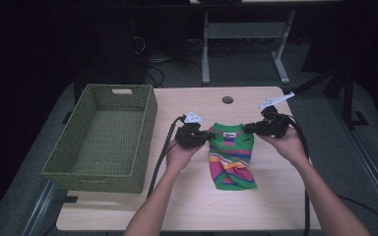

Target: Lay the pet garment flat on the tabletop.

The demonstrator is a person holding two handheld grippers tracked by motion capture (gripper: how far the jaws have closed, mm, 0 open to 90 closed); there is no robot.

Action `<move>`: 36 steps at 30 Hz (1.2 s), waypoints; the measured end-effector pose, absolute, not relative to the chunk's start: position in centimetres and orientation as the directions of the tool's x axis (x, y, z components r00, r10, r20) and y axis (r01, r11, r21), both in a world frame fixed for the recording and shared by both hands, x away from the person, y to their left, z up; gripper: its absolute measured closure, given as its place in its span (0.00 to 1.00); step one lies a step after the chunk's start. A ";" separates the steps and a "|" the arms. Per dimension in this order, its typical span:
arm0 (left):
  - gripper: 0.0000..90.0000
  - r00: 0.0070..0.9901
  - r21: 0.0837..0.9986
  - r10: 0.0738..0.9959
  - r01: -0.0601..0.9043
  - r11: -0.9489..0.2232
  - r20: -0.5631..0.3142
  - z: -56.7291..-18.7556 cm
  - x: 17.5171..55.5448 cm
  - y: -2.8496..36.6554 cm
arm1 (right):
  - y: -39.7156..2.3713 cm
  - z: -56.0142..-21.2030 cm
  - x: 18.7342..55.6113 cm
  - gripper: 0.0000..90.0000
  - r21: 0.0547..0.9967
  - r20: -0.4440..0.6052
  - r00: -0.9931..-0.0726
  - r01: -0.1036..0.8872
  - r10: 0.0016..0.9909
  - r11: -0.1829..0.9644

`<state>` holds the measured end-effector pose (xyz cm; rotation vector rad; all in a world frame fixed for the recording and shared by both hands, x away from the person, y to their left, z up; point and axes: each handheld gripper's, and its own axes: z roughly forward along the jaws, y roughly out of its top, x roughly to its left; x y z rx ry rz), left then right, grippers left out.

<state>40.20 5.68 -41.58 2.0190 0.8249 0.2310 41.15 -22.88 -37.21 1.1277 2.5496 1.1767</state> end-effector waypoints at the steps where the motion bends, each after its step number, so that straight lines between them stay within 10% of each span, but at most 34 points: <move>1: 0.77 0.757 0.810 0.640 0.457 -0.368 -0.136 -41.5 40.4 5.6 | -22.9 -37.2 41.8 0.86 0.705 0.180 -0.702 0.581 0.689 0.407; 15: 0.55 0.738 0.803 0.659 0.476 -0.357 -0.145 -41.8 40.4 5.1 | -24.1 -38.8 44.2 0.65 0.675 0.217 -0.635 0.646 0.741 0.355; 36: 0.79 0.832 0.718 0.546 0.437 -0.541 -0.095 -44.7 37.7 2.9 | -25.2 -42.0 40.3 0.83 0.593 0.246 -0.680 0.670 0.691 0.447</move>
